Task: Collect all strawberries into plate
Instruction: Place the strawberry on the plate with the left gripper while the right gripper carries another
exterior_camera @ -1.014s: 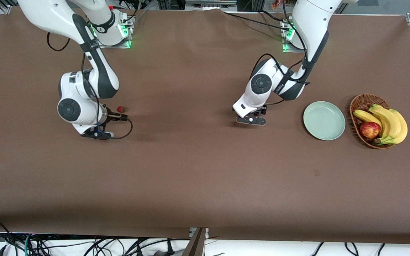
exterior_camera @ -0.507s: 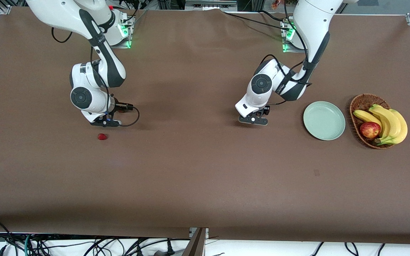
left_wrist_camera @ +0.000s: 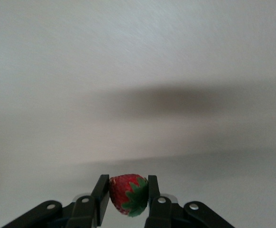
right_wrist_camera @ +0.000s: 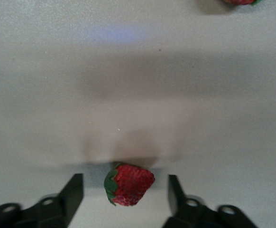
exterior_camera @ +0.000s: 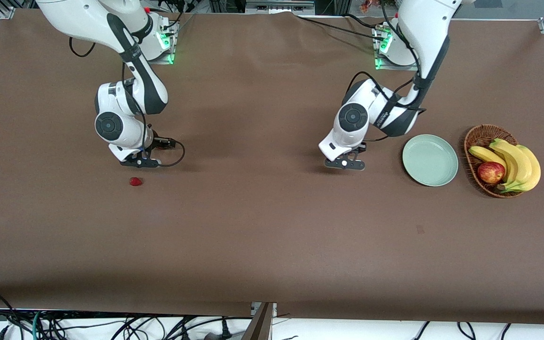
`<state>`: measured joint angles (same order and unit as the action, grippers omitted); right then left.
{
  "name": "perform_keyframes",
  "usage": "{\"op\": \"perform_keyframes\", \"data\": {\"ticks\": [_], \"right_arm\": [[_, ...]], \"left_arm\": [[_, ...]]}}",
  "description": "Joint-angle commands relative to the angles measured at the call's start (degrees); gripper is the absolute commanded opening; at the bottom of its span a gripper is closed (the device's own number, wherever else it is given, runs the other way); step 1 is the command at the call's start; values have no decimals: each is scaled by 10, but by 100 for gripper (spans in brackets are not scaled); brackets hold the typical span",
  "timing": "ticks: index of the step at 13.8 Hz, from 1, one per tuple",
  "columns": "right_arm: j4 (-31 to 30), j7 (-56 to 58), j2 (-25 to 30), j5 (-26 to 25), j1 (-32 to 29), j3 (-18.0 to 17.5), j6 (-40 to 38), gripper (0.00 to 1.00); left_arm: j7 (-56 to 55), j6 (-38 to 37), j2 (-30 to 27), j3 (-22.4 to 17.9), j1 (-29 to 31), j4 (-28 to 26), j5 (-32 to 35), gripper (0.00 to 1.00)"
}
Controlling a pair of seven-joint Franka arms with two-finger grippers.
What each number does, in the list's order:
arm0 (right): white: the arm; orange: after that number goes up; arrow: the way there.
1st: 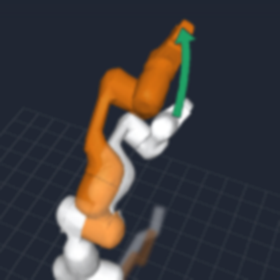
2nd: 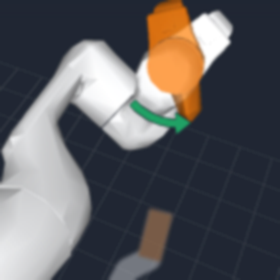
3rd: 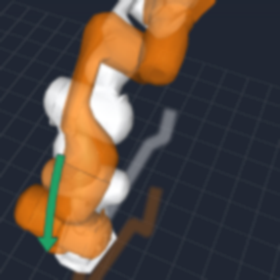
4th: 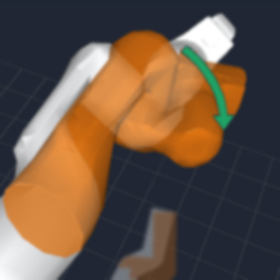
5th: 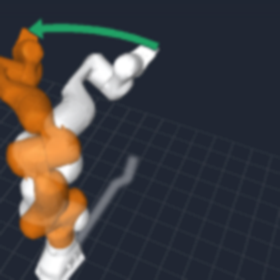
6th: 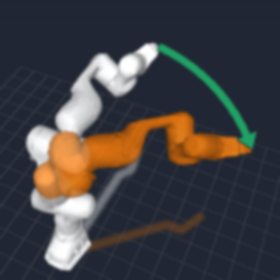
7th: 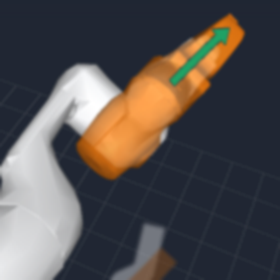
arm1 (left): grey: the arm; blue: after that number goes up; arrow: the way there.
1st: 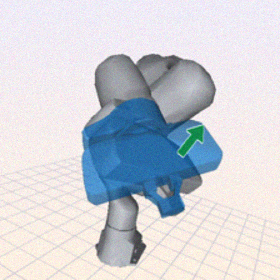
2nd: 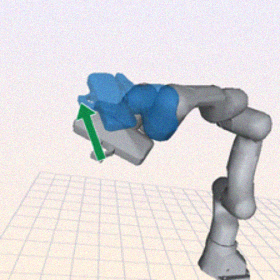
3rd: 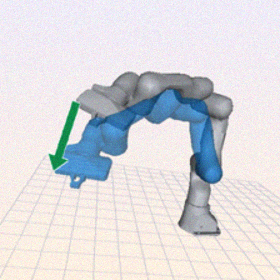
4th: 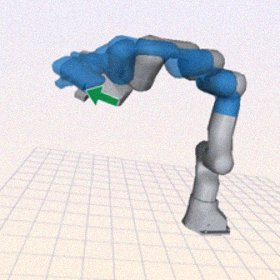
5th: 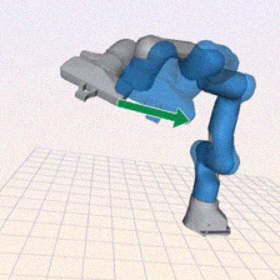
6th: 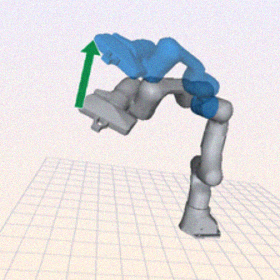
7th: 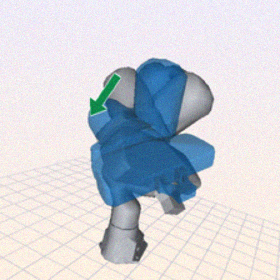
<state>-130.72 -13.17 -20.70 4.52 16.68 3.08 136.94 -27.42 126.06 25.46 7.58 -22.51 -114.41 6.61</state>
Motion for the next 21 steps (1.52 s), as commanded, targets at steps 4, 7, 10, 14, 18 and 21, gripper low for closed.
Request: {"op": "perform_keyframes", "data": {"ticks": [4,7,10,14,18,21], "right_arm": [[-12,8,1,2,-7,-5,14,26],[-8,7,2,2,-7,-5,13,15],[59,-6,0,5,-8,-39,8,14],[257,-207,-120,1,61,-90,7,14],[479,-382,-256,1,168,-90,6,14],[648,-507,-353,0,235,-88,11,14]], "left_arm": [[249,-98,-10,1,143,59,14,0],[412,-83,-1,2,248,58,14,0],[517,-31,37,3,308,54,13,0],[536,-21,50,4,328,52,13,71],[536,-27,45,7,328,56,12,100],[535,-57,27,9,328,64,5,100]]}}
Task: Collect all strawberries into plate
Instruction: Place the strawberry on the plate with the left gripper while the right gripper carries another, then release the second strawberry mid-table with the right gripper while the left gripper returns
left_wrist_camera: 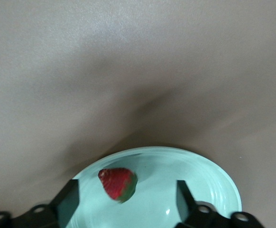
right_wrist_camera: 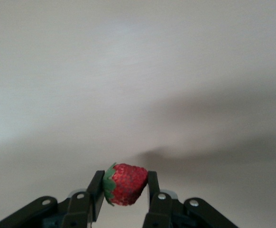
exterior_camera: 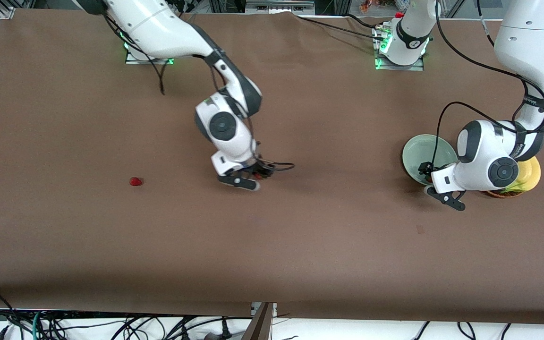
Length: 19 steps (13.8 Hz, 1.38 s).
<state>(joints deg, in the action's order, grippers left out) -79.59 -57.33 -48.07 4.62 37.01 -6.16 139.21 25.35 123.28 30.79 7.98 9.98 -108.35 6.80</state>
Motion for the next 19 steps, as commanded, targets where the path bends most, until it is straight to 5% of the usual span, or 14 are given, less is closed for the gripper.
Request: {"op": "perform_keyframes", "data": {"ticks": [1,5,8,9,10,11,16,19], "right_arm": [[172,-98,-103,-1,48,5,-6,14],[188,-147,-135,-1,118,5,78,14],[188,-187,-149,-1,146,5,113,20],[187,-196,-148,-1,148,4,113,43],[186,-197,-145,-4,148,4,110,94],[186,-191,-142,-8,144,4,107,100],[185,-73,-53,-9,66,26,-91,100],[164,52,-10,-13,-15,26,-210,100]], "left_arm": [[7,-41,-41,7,0,4,1,100],[1,-59,-60,43,1,10,-3,100],[-1,-59,-55,49,-4,14,-67,100],[3,-59,-52,50,-12,14,-67,100],[1,-54,-43,51,-15,14,-68,100],[-1,-52,-39,52,-16,14,-69,100],[-6,-24,-39,61,-26,-11,-103,100],[-88,25,-40,105,-29,-40,-138,100]]}}
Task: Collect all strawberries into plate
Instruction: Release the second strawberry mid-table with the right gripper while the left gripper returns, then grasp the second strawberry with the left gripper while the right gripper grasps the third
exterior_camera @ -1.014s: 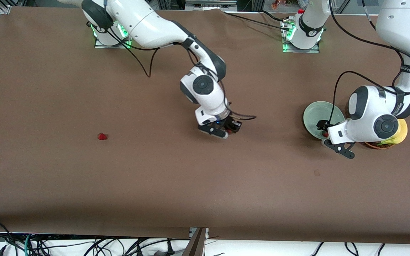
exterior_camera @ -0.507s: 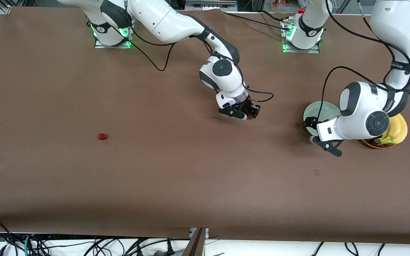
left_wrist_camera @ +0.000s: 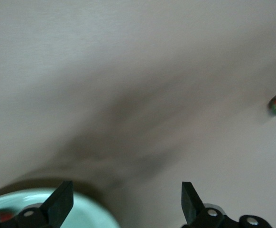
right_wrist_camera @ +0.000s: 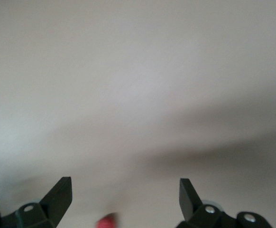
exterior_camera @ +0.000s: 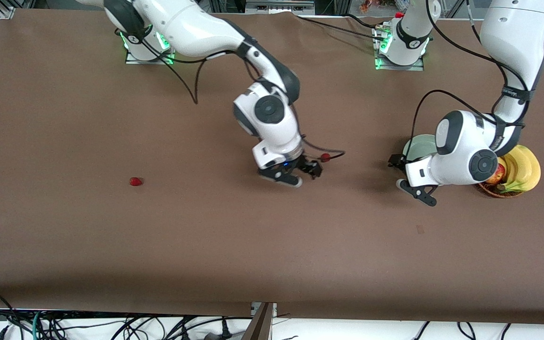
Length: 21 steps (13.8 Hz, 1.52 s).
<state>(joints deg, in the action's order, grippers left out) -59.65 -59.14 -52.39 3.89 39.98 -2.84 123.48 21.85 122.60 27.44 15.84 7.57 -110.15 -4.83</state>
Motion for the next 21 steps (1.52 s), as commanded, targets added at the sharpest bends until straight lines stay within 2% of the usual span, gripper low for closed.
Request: {"op": "perform_keyframes", "data": {"ticks": [1,4,6,8,10,12,13,15,17,18,21], "right_arm": [[-70,111,56,-6,-74,-8,-72,100],[-212,256,131,-6,-162,-5,-80,100],[-286,331,160,-7,-210,5,-82,100],[-325,431,175,-8,-226,43,-83,100],[-355,518,179,-7,-231,87,-83,100],[-381,574,182,-6,-239,118,-77,100],[-390,588,182,-5,-242,129,-73,100],[-408,592,182,-5,-249,133,-54,100],[-438,592,183,-5,-250,133,-15,100],[-446,600,183,-4,-251,134,0,100],[-453,606,182,-2,-257,134,13,97]], "left_arm": [[-109,44,-3,45,-15,-22,-22,100],[-278,90,0,48,-109,-27,-15,100],[-340,160,8,47,-150,-50,-14,100],[-394,207,23,44,-179,-61,-10,100],[-406,222,36,45,-179,-62,47,100],[-428,229,46,45,-180,-60,76,100],[-428,233,52,45,-180,-59,89,95],[-429,238,59,45,-180,-55,100,60],[-429,238,59,44,-179,-52,101,16],[-429,238,59,44,-179,-52,101,2],[-425,217,39,43,-167,-50,101,0]]}}
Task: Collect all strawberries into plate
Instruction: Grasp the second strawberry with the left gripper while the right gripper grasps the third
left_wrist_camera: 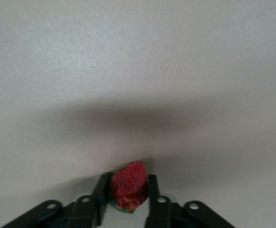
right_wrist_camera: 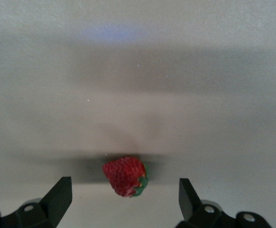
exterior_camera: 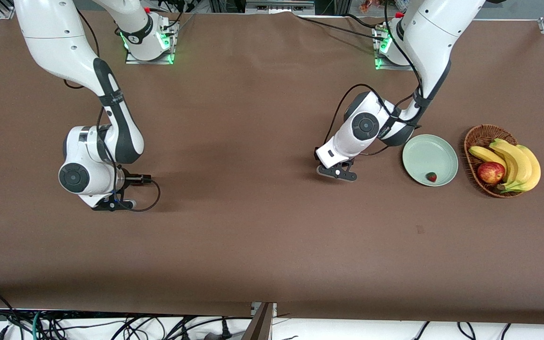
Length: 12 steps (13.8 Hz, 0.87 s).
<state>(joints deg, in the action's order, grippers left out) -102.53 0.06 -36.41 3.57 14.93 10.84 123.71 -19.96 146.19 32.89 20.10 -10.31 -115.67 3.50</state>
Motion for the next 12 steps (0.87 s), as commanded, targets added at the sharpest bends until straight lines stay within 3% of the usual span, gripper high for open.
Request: {"op": "perform_keyframes", "data": {"ticks": [1,2,5,7,10,12], "right_arm": [[-24,14,22,1,-6,-3,11,86],[-25,14,21,1,-6,-3,13,76],[-30,14,15,0,-7,-3,38,62],[-33,15,15,0,-6,-3,42,44],[-33,19,15,0,-6,-3,40,17],[-26,14,18,4,-6,-5,36,15]], "left_arm": [[6,-56,-26,-1,24,15,19,0],[35,-105,-34,0,36,34,19,0],[124,-223,-41,-1,69,91,19,0],[222,-250,-44,-4,113,104,19,0],[377,-260,-44,-7,199,99,83,0],[442,-273,-44,-6,261,77,89,4]]}}
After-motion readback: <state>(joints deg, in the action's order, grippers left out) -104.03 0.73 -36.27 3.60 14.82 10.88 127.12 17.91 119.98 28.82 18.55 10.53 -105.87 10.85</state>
